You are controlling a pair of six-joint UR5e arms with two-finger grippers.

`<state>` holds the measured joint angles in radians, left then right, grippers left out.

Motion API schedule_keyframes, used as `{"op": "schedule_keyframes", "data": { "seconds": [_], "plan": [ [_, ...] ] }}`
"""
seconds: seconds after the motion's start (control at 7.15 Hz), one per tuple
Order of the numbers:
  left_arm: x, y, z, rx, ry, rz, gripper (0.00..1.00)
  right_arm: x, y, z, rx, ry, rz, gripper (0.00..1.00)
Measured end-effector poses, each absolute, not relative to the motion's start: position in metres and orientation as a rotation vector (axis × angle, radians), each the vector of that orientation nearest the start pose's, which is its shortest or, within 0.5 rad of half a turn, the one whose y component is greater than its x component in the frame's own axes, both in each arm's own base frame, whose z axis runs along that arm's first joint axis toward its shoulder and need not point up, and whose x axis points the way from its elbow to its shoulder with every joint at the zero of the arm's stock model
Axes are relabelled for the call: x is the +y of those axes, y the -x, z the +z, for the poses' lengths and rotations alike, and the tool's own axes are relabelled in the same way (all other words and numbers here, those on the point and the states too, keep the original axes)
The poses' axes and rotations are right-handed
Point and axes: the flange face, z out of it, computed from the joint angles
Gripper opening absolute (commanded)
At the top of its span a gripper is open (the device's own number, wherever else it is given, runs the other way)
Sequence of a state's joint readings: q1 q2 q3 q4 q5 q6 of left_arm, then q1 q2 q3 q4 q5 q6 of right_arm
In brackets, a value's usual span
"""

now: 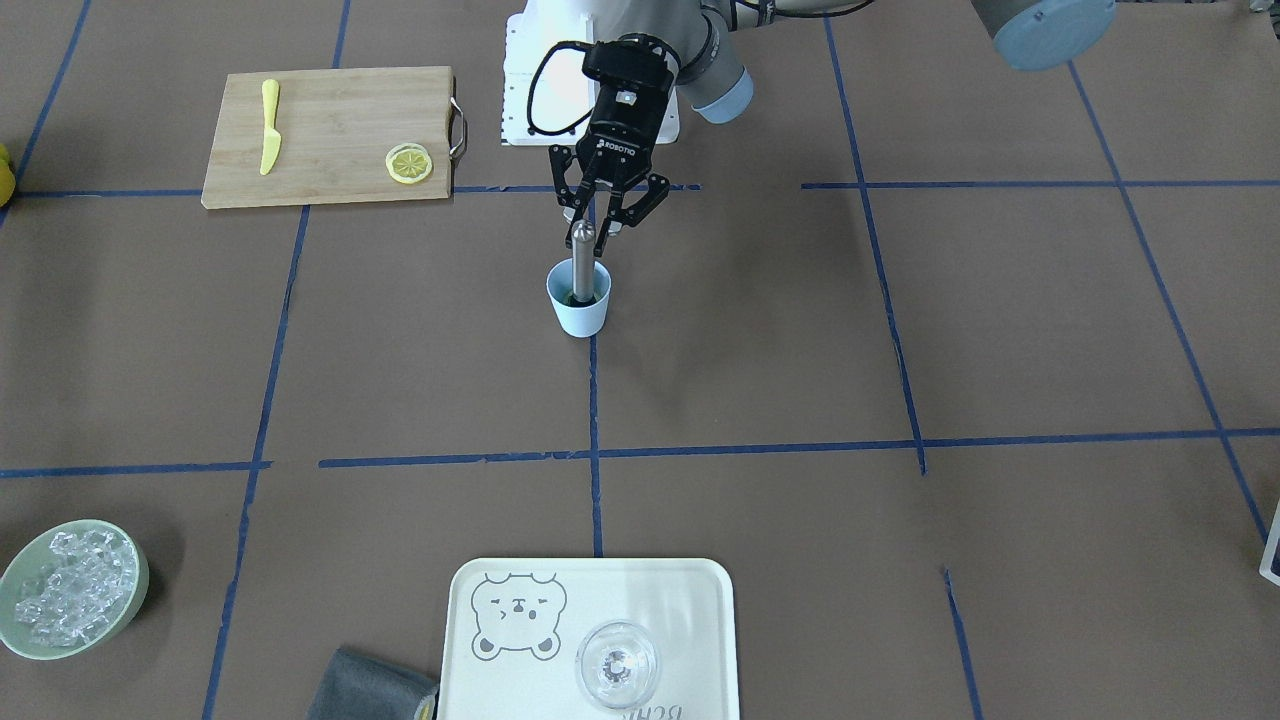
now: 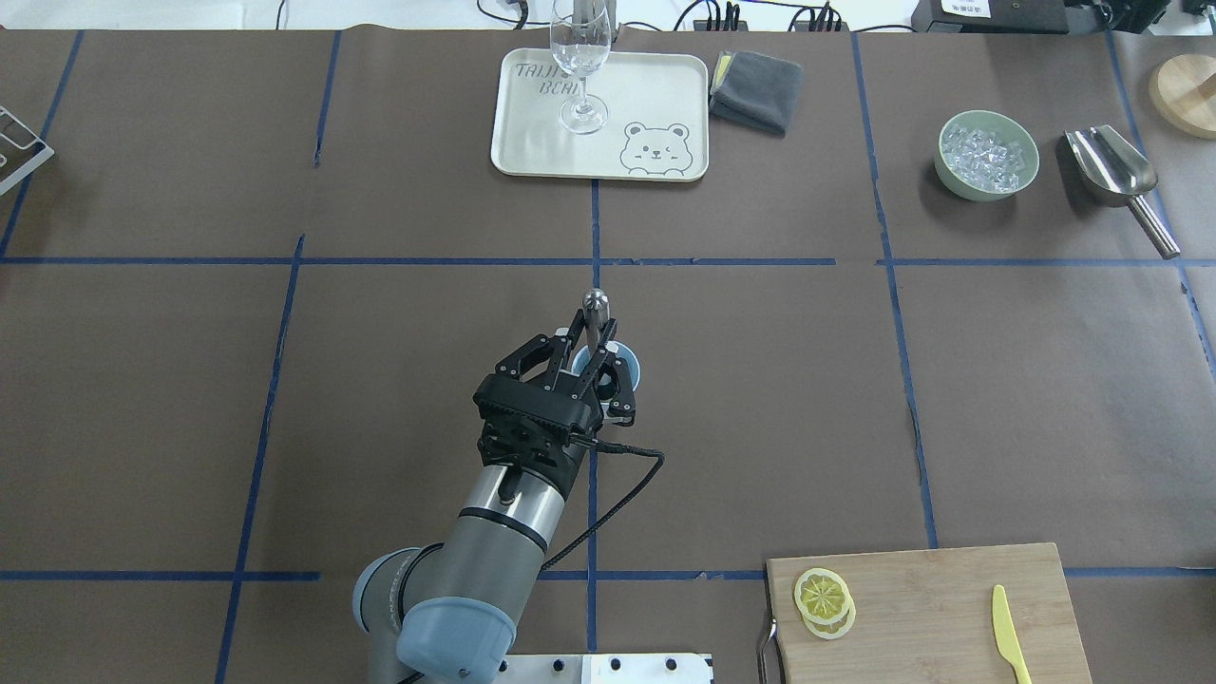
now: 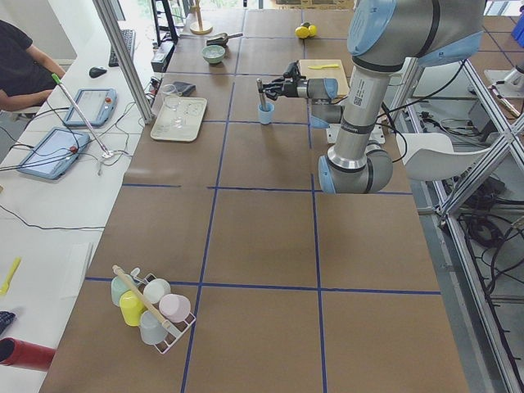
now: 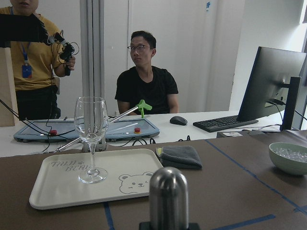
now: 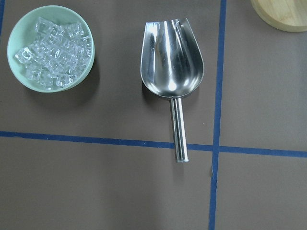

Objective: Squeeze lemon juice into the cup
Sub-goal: 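Press the muddler down onto the lemon slice inside the cup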

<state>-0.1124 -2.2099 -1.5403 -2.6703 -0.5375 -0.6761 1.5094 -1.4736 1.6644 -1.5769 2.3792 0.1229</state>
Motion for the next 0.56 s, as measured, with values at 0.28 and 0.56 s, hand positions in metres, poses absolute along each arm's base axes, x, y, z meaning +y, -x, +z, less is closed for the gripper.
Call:
{"op": "schedule_keyframes", "data": {
  "seconds": [0.28,0.56],
  "plan": [
    [-0.286,-0.567,0.155,0.961,-1.376,-0.266,0.00,-0.540,-0.028,0.560,-0.819,-0.101,-0.017,1.00],
    [-0.292,-0.552,0.146,0.962,-1.395,-0.272,0.00,-0.539,-0.029,0.562,-0.818,-0.097,-0.014,1.00]
  ]
}}
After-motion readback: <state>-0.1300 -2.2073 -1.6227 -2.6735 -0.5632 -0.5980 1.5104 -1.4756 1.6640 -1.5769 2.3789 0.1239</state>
